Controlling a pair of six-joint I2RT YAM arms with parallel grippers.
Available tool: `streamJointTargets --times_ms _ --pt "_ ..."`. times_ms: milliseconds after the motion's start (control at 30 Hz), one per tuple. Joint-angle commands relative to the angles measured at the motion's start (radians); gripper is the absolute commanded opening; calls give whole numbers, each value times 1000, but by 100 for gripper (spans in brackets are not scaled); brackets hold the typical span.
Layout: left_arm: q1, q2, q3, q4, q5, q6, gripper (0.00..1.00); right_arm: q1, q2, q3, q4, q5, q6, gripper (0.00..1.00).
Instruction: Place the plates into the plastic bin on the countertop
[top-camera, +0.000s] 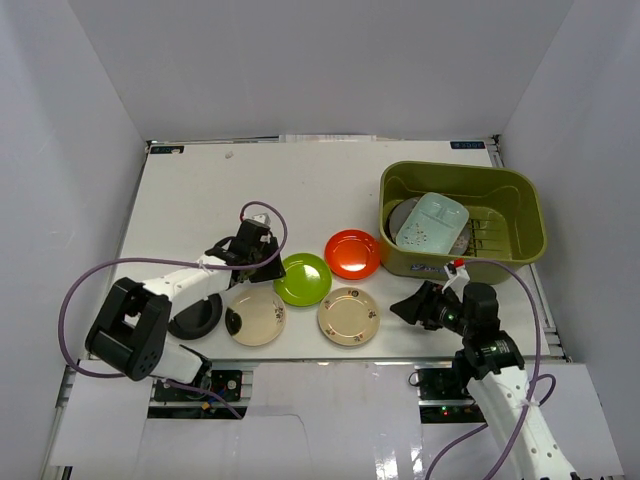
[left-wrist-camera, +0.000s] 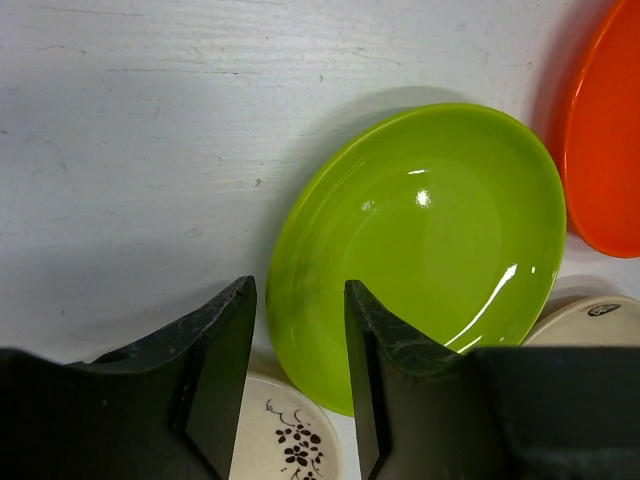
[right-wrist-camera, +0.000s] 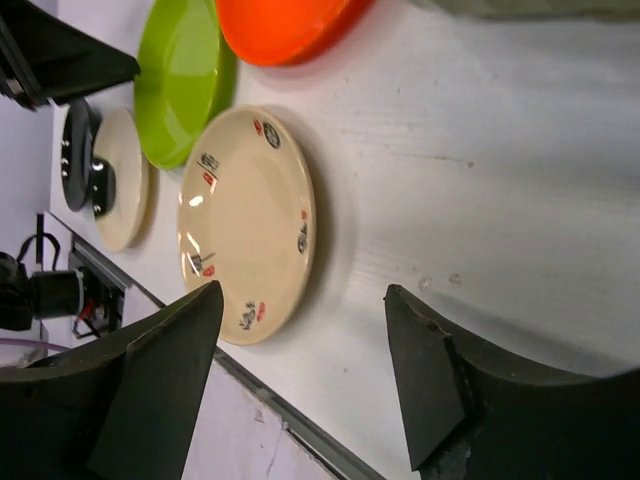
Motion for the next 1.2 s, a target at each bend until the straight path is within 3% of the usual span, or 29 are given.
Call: streamJointTargets --times_ms 0,100,167,200,233,300,333,433,633,667,800,1033,1167 --pt "-4 -2 12 34 -7 8 51 29 -29 -45 -6 -10 21 73" --pt "-4 28 17 34 -18 11 47 75 15 -125 108 9 92 73" --pt "-4 30 19 35 -36 5 37 156 103 -191 242 55 142 71" --pt "-4 24 11 43 -56 3 31 199 138 -198 288 78 153 69" --pt "-2 21 -3 55 -62 -1 15 299 181 -197 364 145 166 66" --pt "-4 18 -3 52 -70 3 2 412 304 -191 453 226 216 64" --pt "-2 12 0 43 -88 3 0 516 347 -186 492 307 238 63" --pt "-2 -36 -8 44 -102 -7 0 616 500 -165 606 424 281 61" --pt "-4 -198 6 14 -138 -14 0 724 600 -85 607 604 304 37" --pt "-4 -253 9 14 -148 -17 0 733 606 -77 597 619 299 28" --pt "-4 -347 66 5 -147 -15 0 756 603 -42 558 664 293 10" --pt "-2 -423 120 40 -89 -35 0 871 481 80 387 799 238 8" --pt "-2 -455 147 72 -72 -37 0 870 396 176 289 871 154 8"
